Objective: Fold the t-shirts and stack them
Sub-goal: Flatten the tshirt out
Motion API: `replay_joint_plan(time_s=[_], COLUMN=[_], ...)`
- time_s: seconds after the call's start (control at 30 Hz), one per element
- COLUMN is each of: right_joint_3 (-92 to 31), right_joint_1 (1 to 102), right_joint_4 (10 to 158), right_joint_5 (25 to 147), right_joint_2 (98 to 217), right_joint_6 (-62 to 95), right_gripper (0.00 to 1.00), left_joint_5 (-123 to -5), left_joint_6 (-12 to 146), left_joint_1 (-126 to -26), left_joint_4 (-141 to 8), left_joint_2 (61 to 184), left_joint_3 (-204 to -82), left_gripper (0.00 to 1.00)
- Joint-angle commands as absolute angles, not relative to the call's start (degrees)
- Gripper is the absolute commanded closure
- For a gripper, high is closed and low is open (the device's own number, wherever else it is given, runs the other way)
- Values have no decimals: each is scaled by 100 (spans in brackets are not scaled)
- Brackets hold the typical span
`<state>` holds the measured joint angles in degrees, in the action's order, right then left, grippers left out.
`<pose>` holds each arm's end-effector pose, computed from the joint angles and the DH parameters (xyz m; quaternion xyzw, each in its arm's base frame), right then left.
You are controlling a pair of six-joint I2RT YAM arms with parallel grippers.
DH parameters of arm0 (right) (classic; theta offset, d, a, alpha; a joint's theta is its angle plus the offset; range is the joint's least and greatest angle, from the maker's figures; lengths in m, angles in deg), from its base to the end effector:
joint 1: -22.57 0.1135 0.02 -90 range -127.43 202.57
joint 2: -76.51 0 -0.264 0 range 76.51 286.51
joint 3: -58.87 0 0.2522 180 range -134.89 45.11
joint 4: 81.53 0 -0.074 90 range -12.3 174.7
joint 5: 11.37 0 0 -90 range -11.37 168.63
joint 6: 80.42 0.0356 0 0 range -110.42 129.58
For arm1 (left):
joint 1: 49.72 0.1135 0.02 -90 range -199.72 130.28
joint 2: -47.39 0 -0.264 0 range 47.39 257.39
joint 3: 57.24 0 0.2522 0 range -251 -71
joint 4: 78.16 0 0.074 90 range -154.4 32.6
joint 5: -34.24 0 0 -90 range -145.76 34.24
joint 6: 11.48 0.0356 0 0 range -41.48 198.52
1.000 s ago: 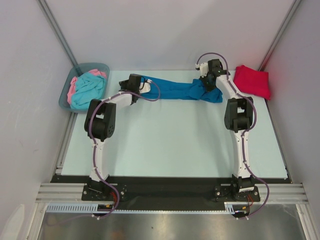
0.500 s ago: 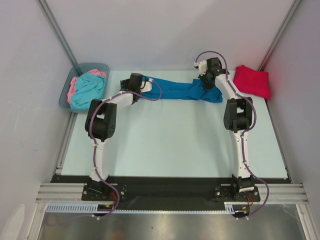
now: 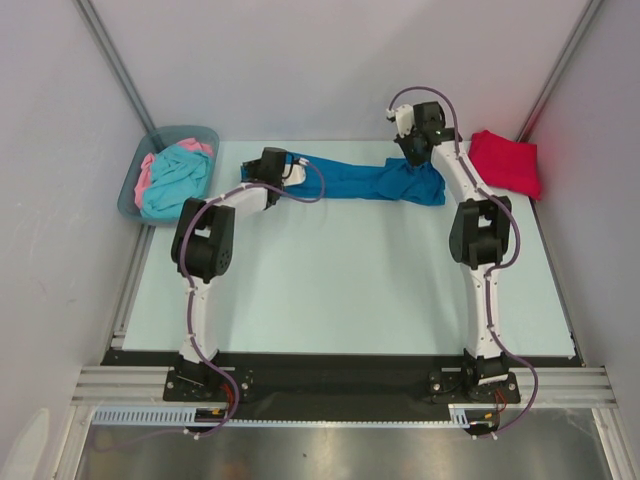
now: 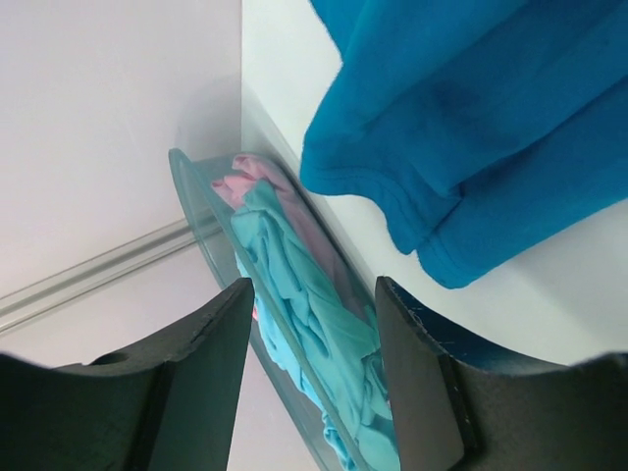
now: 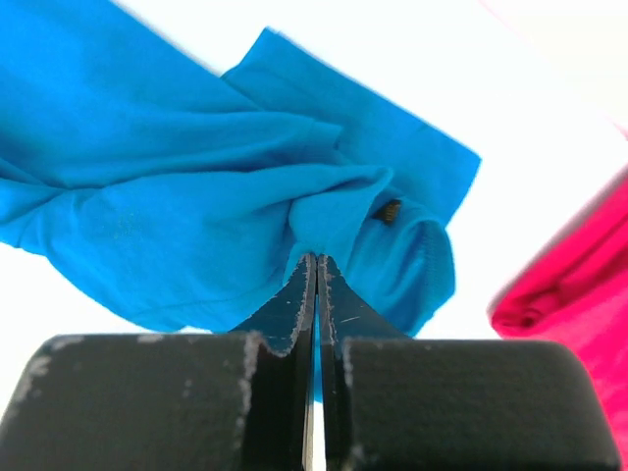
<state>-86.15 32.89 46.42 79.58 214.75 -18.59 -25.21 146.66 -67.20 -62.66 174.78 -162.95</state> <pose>0.5356 0.0981 0.2412 -0.3078 0.8720 -0.0515 0.3771 0.4805 -0.1323 0.1668 0.5012 0.7135 0.3968 0.2869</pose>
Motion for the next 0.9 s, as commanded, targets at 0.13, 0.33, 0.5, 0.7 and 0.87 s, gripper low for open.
replay_joint_plan(time_s=[0.13, 0.33, 0.5, 0.7, 0.87], right_joint_3=[-8699, -8567, -8471, -8471, -8479], right_joint_1=[3223, 3206, 3215, 3241, 3267], right_joint_4=[4709, 4709, 4726, 4761, 4797], right_joint_5=[7898, 7863, 7706, 7678, 7617], right_joint_2=[20887, 20853, 20844, 20835, 20835], right_joint_6=[-1934, -1978, -1995, -2030, -2092], right_gripper=[100, 100, 100, 100, 100], left_joint_5=[-3333, -3536, -3581, -3625, -3520], left_joint_6=[15041, 15559, 15639, 15648, 15622], left_joint_1=[-6704, -6572, -6501, -6493, -6501], left_joint_4=[-6255, -6668, -6941, -6889, -6879], left_joint_2=[17009, 16947, 17017, 17052, 17052], left_joint_3=[-15697, -15275, -15467, -15889, -15977], left_gripper=[42, 40, 36, 31, 27])
